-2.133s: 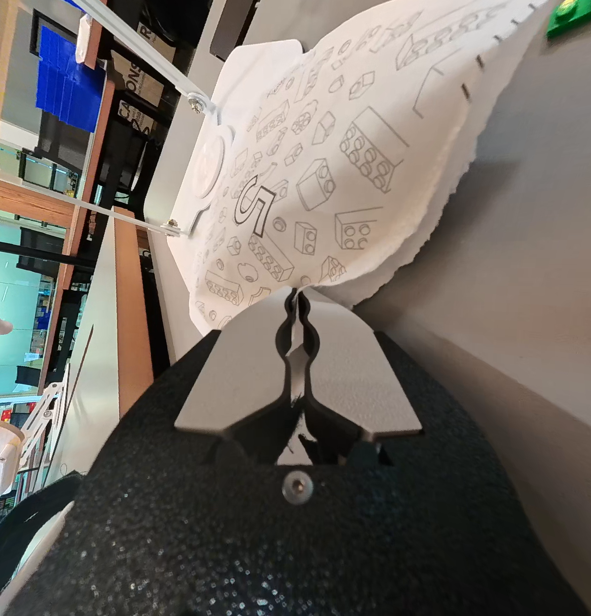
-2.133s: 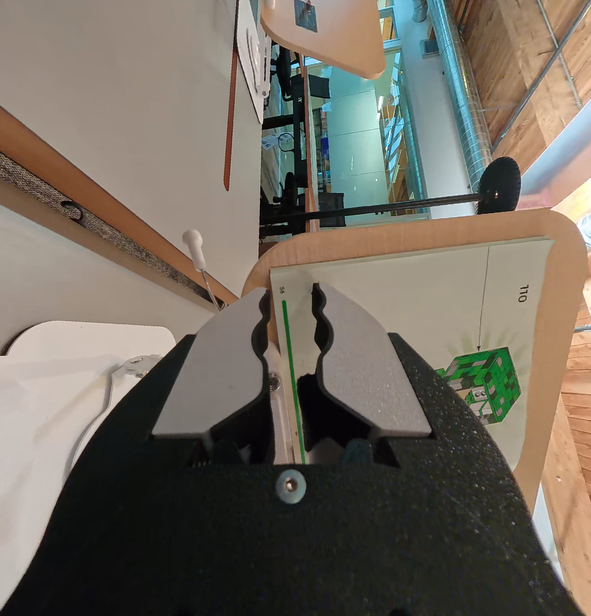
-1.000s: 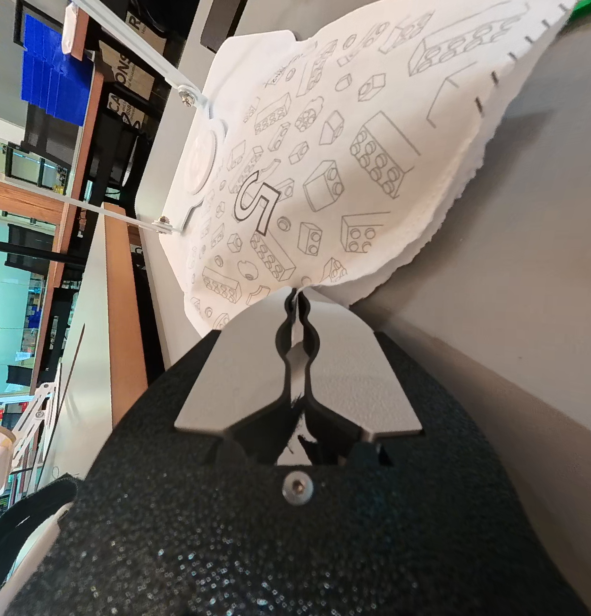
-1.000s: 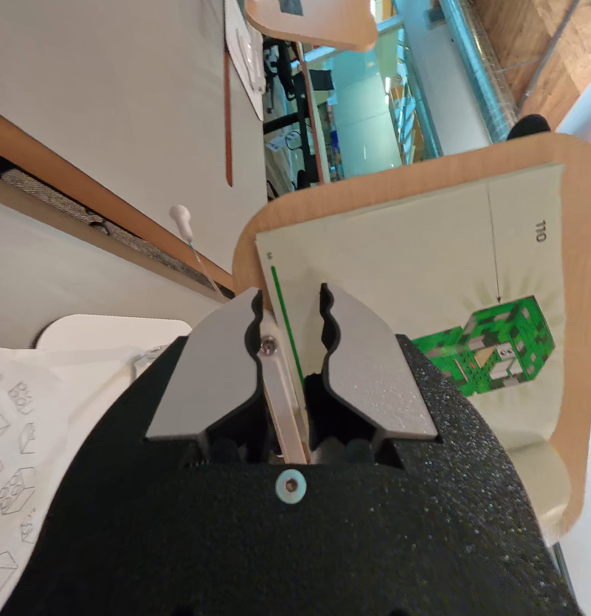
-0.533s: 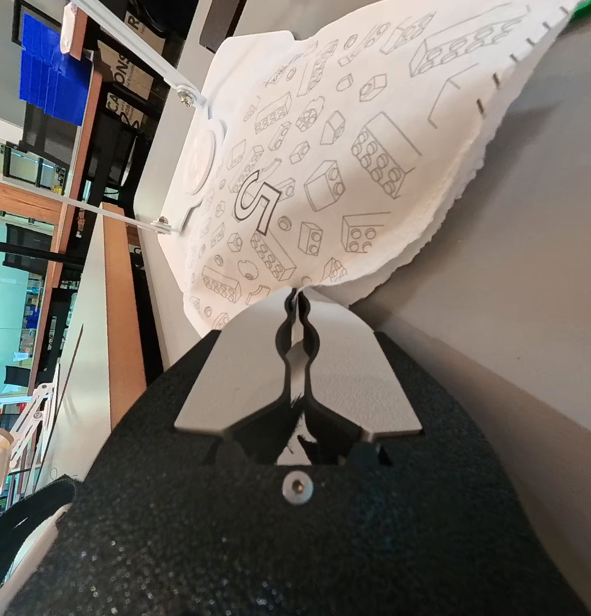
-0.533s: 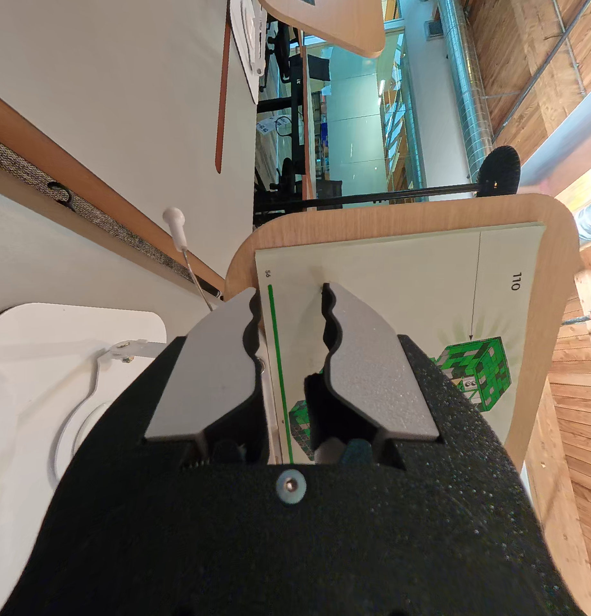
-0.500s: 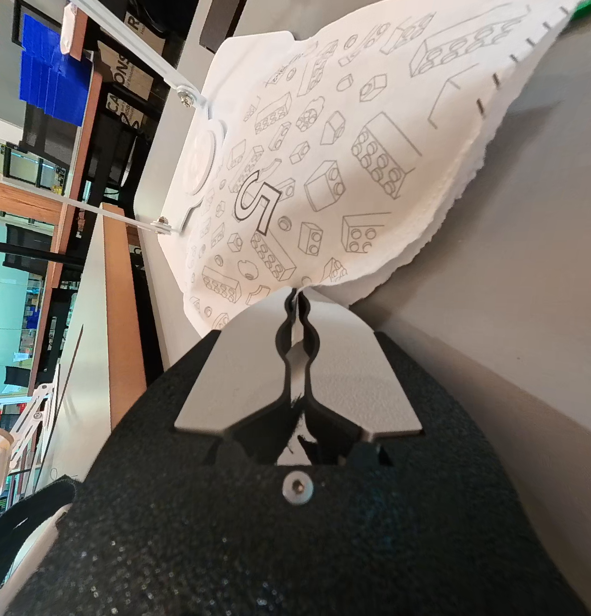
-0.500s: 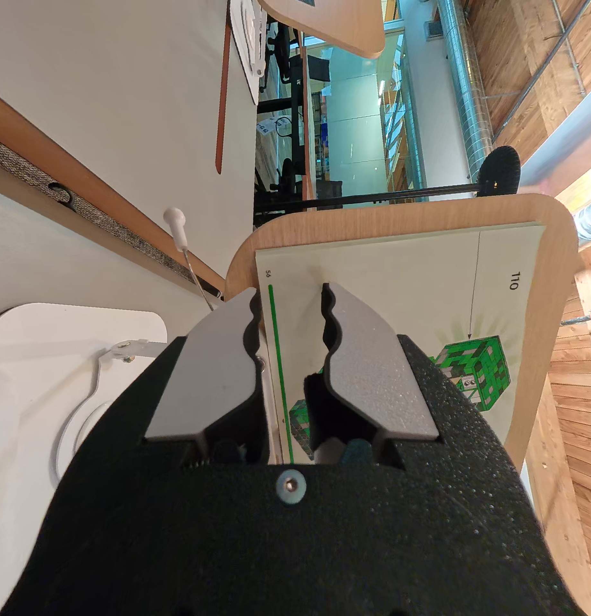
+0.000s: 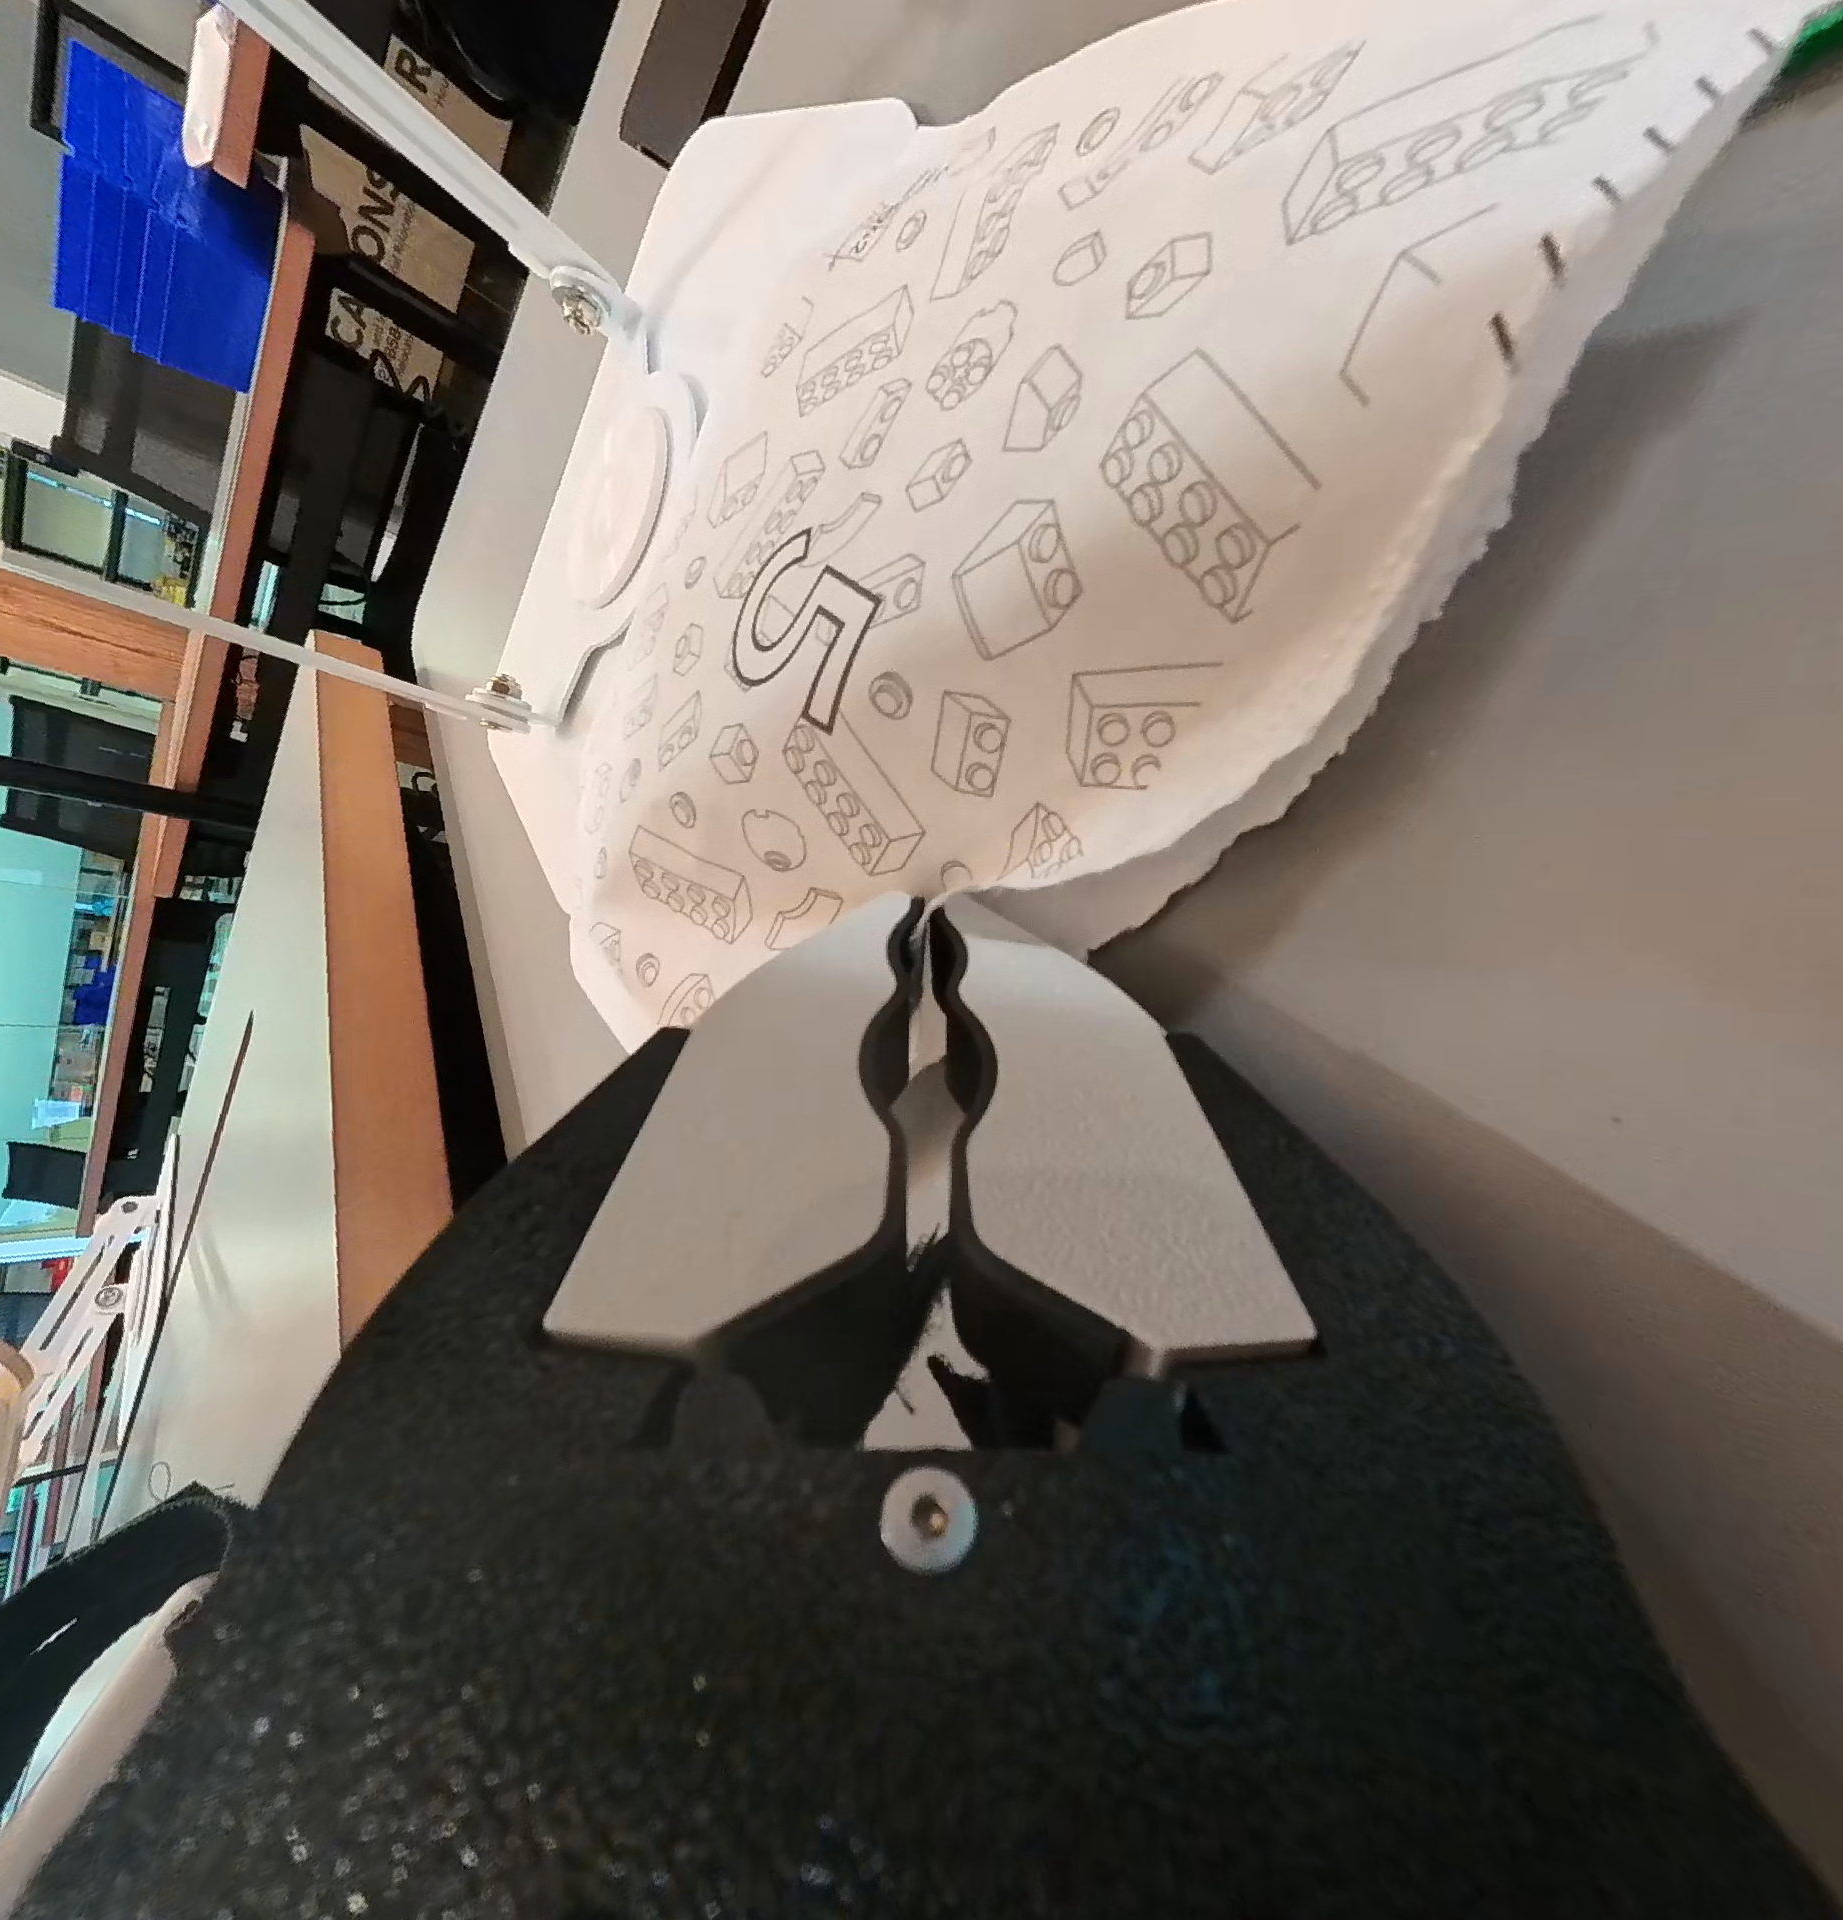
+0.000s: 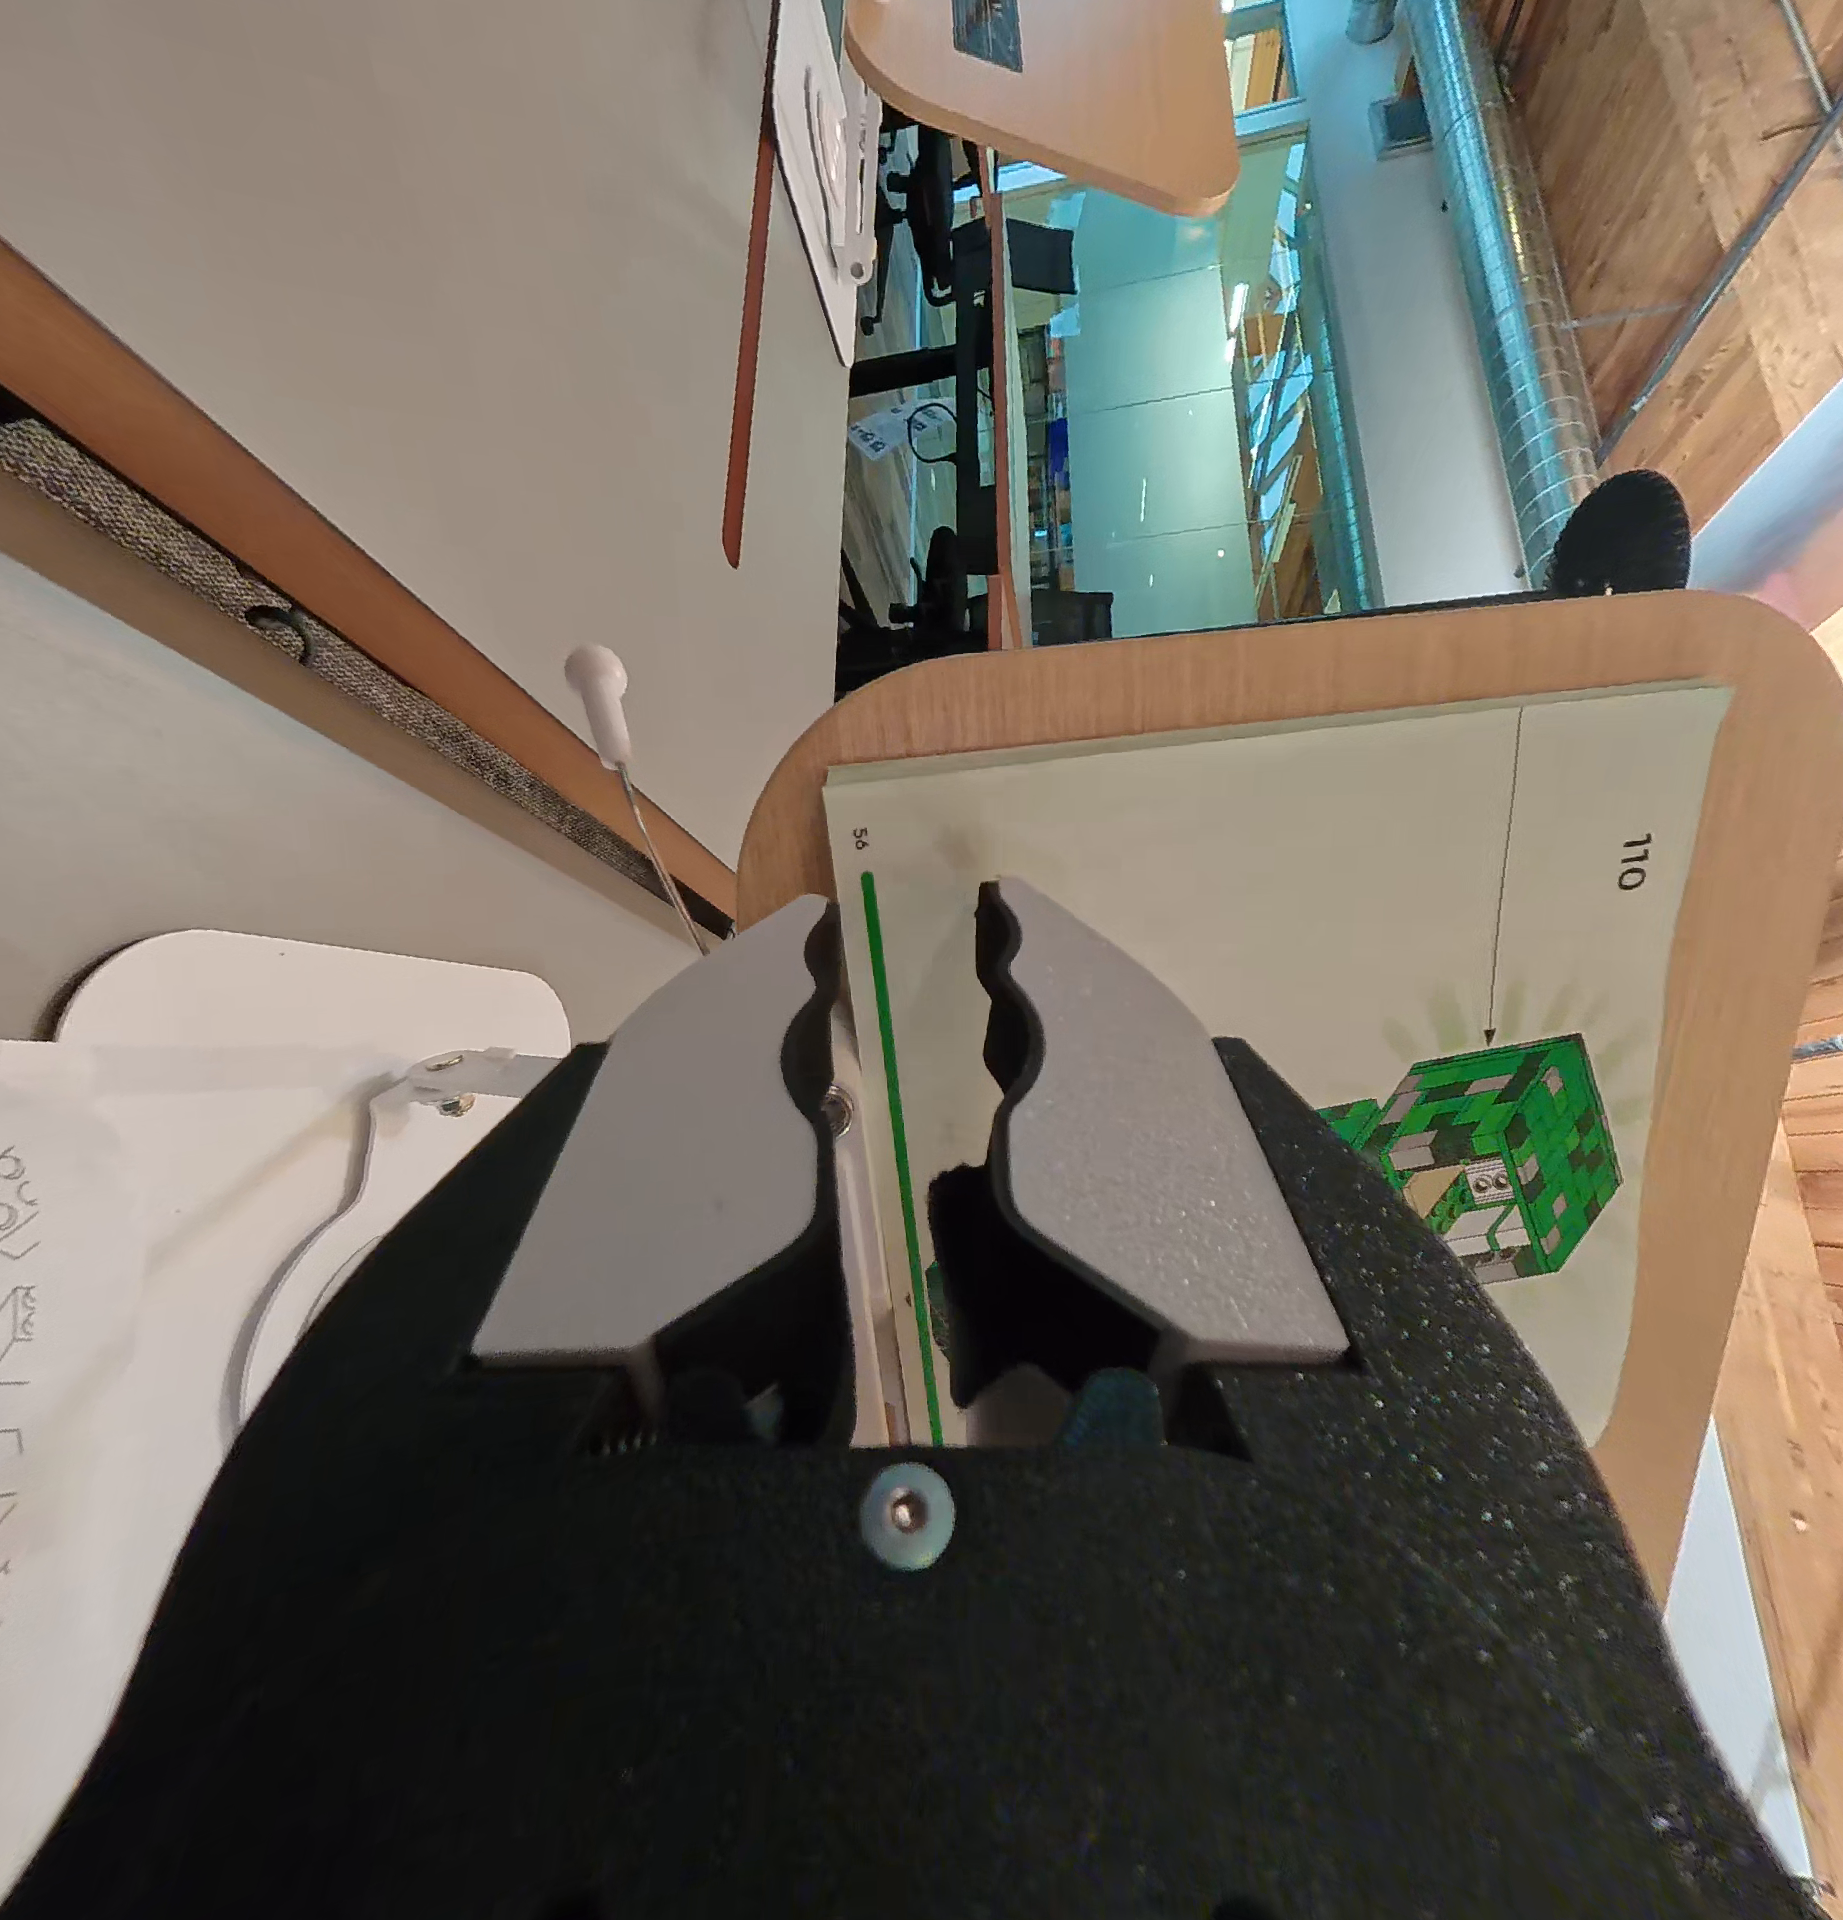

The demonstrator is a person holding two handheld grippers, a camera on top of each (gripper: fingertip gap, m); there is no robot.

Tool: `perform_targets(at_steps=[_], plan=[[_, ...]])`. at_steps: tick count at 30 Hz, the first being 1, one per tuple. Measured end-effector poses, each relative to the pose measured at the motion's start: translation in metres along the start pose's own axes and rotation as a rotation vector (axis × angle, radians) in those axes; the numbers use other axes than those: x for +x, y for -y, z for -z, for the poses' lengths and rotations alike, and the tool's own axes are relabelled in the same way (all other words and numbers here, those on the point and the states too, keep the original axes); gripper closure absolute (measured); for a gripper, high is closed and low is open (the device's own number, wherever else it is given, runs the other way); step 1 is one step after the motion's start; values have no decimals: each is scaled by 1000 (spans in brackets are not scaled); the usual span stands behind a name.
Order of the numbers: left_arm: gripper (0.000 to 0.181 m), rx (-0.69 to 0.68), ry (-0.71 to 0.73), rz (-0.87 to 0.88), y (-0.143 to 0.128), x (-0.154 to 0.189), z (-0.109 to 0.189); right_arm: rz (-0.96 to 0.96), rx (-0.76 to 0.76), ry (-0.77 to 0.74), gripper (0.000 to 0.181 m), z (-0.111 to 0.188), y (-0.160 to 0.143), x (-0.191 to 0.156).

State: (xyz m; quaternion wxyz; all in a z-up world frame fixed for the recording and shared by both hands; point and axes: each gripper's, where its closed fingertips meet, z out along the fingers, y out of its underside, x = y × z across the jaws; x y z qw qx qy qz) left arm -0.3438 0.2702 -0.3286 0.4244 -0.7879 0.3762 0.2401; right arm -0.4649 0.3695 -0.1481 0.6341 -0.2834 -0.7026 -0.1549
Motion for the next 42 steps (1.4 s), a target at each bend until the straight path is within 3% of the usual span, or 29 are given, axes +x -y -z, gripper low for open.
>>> perform_targets(at_steps=[22,33,42], plan=[[181,4,-6,15,0,0,0,-9,-75,-99,175,6,-15,14],[181,4,-5,13,-1,0,0,-38,-237,-208,174,20,-64,35],[181,3,-1,9,0,0,0,-236,-358,-298,173,74,-132,45]])
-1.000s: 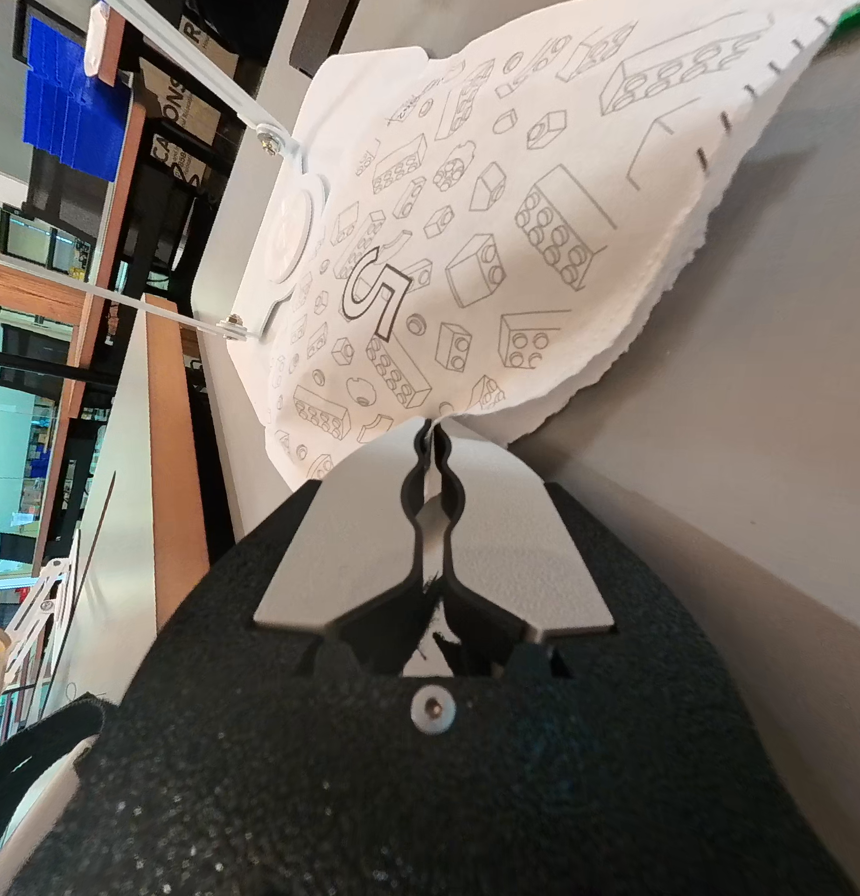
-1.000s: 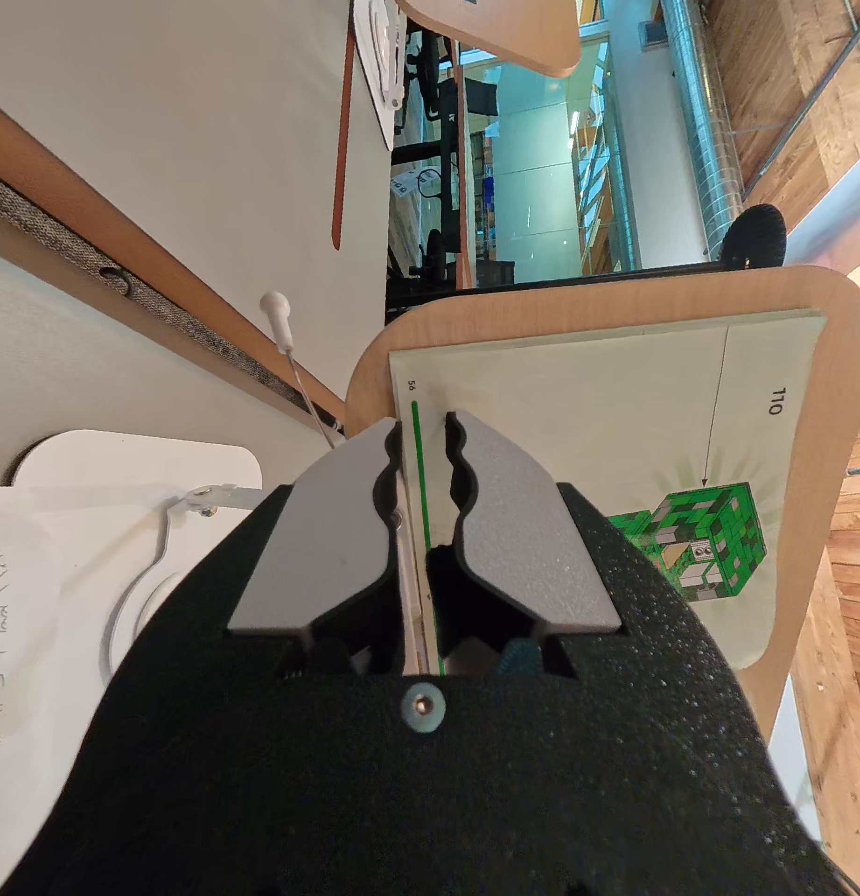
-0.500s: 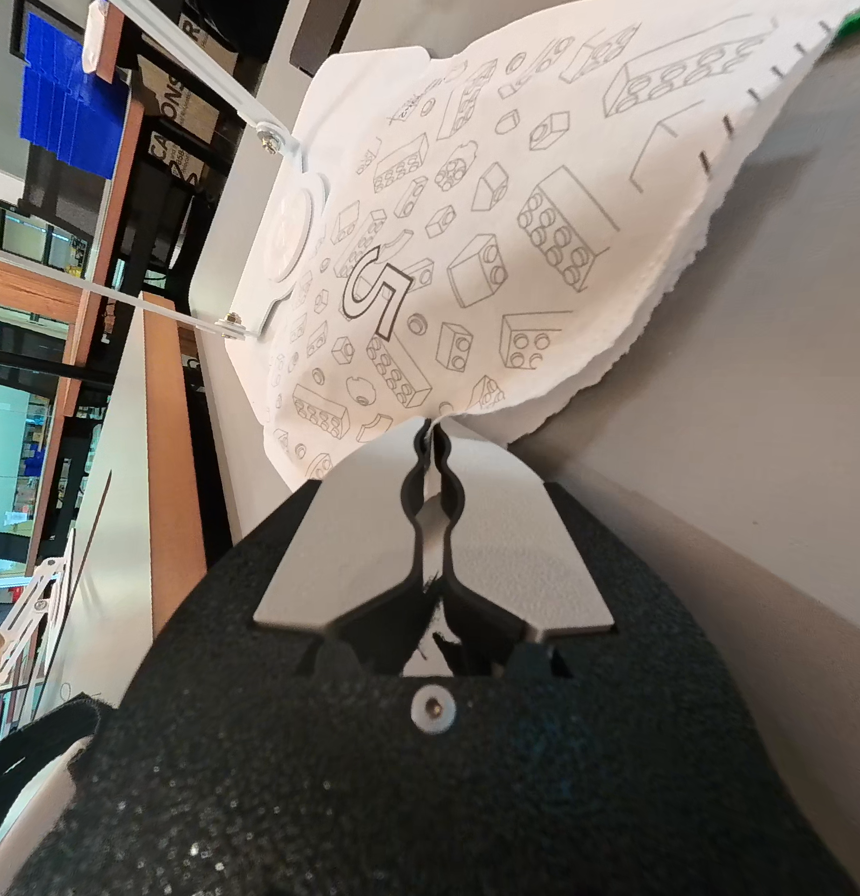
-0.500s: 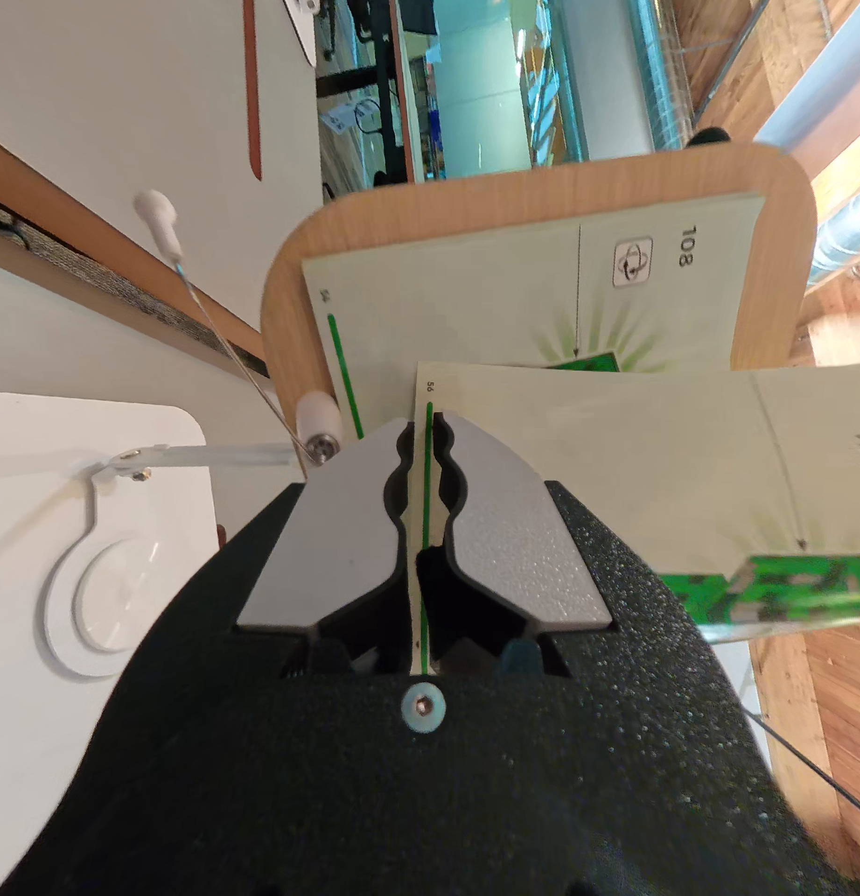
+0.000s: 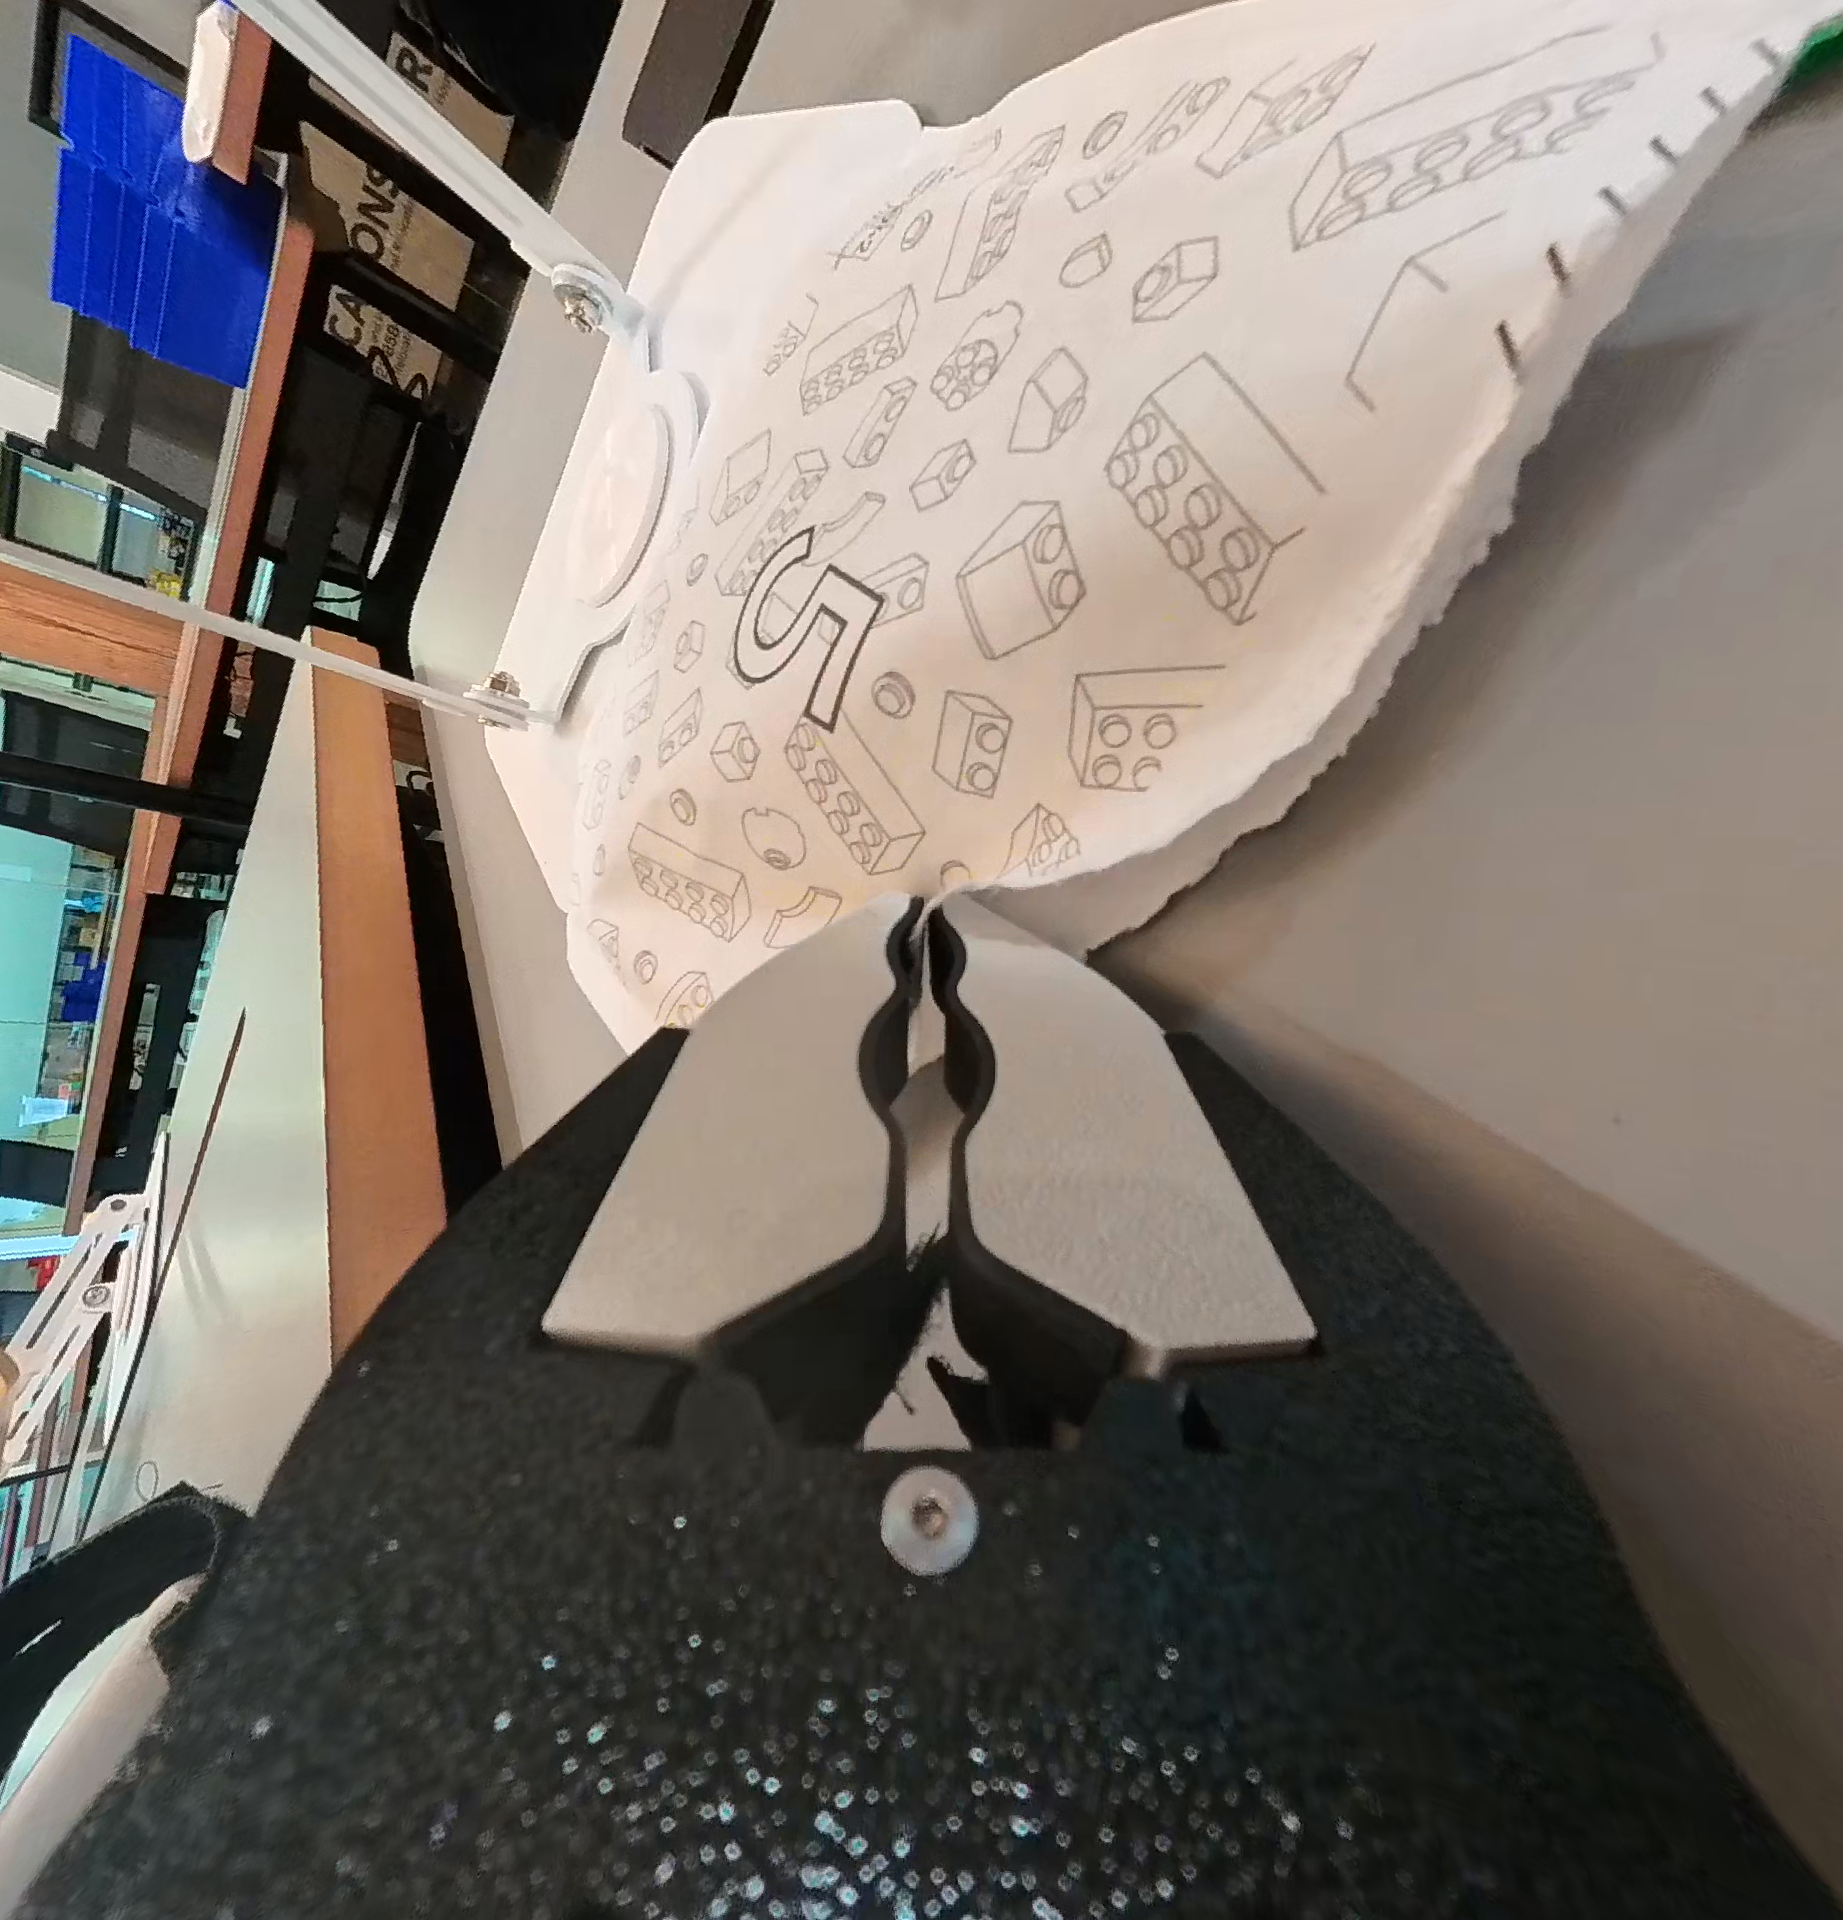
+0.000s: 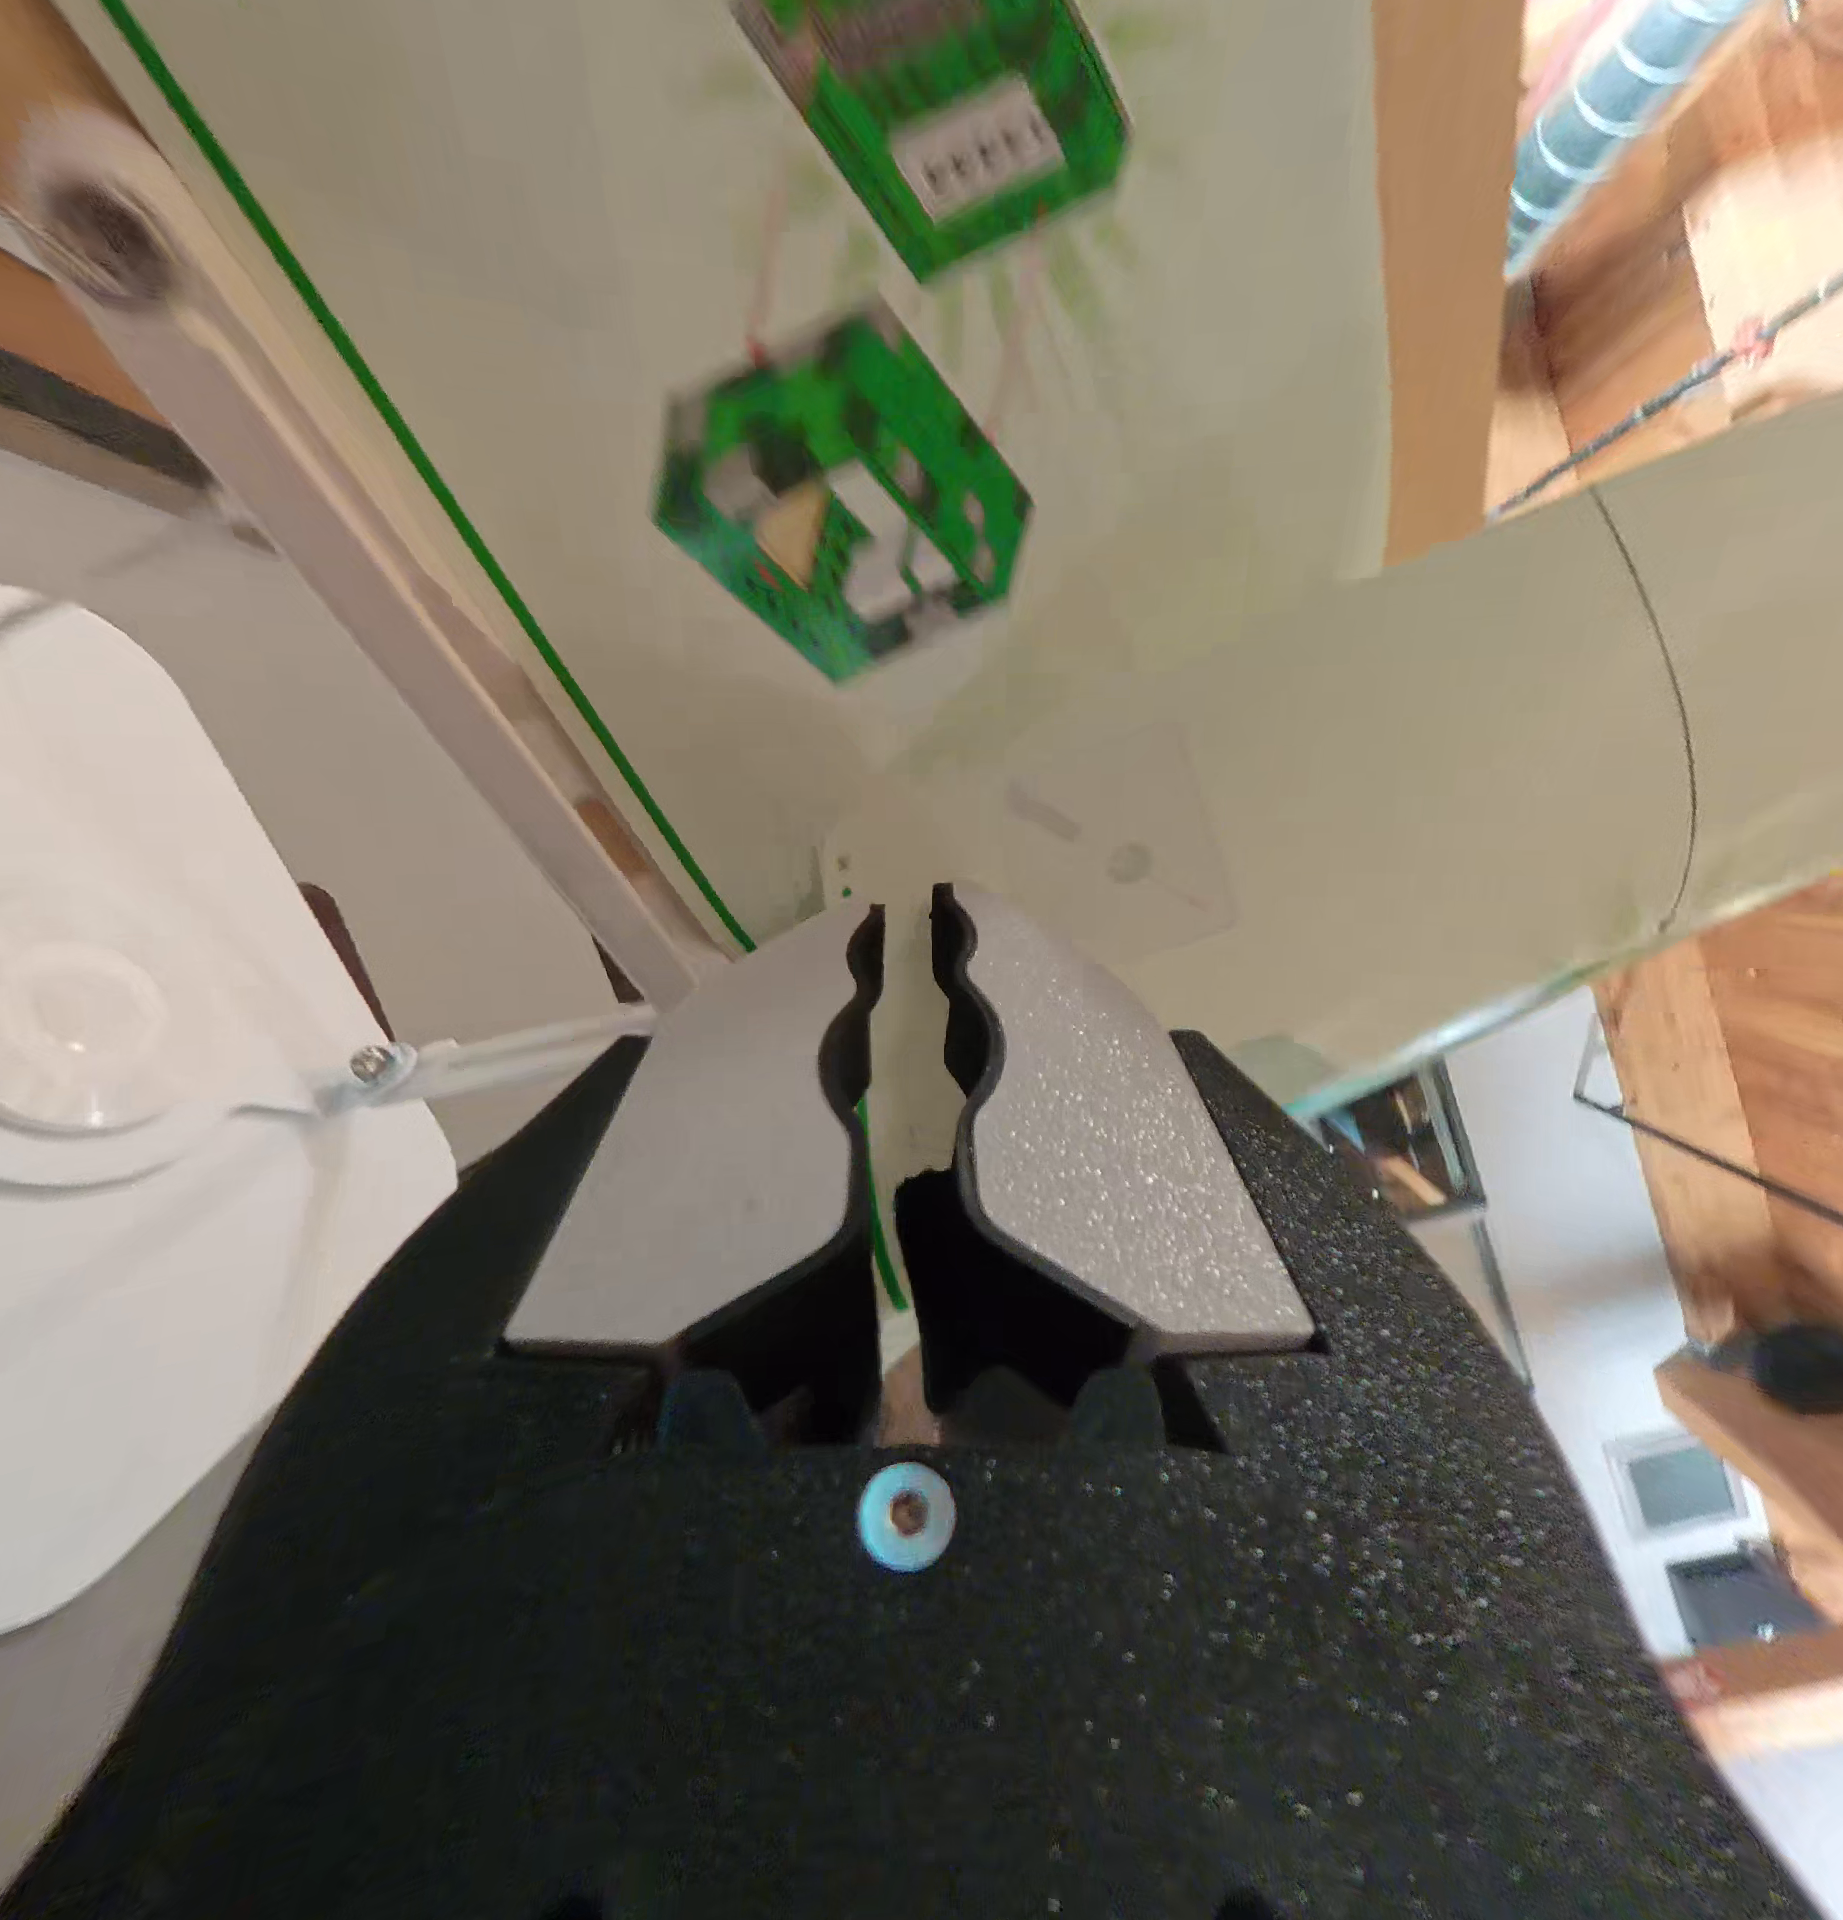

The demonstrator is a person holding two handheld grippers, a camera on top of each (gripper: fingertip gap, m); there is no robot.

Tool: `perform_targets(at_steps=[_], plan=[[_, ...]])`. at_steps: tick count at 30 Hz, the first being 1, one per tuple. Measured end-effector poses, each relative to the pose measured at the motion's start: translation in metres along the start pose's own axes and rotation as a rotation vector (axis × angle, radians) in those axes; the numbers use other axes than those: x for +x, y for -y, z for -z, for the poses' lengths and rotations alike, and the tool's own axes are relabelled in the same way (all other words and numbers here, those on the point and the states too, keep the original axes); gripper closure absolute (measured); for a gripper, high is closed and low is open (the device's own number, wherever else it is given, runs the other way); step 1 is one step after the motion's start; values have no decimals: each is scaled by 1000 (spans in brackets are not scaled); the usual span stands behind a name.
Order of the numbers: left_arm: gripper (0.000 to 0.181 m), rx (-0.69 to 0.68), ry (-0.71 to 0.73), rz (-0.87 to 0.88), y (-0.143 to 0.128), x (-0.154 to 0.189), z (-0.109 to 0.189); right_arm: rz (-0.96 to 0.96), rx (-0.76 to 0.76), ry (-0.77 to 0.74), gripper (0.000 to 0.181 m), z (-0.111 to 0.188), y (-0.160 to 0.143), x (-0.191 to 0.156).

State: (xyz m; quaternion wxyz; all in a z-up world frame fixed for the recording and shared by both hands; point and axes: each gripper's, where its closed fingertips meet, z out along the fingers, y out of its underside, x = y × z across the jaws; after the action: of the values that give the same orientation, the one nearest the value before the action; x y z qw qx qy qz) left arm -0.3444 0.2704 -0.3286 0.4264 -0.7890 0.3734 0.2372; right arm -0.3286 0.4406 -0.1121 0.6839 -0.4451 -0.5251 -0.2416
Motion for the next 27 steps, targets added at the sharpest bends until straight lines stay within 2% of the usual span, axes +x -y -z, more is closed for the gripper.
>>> perform_targets(at_steps=[7,11,13,17,21,24,27], plan=[[181,3,2,-1,0,0,0,-151,-134,-106,172,11,-86,40],[181,4,2,-1,0,0,0,-268,-222,-91,170,15,-133,48],[181,5,2,-2,0,0,0,-296,-249,-73,169,18,-147,47],[181,6,2,-5,1,0,0,-313,-246,-40,169,36,-158,44],[181,10,2,-4,1,0,0,-433,-174,69,167,85,-151,35],[181,11,1,-6,1,0,0,-548,-128,182,165,150,-147,24],[181,15,2,-7,1,0,0,-574,-161,215,165,219,-165,10]])
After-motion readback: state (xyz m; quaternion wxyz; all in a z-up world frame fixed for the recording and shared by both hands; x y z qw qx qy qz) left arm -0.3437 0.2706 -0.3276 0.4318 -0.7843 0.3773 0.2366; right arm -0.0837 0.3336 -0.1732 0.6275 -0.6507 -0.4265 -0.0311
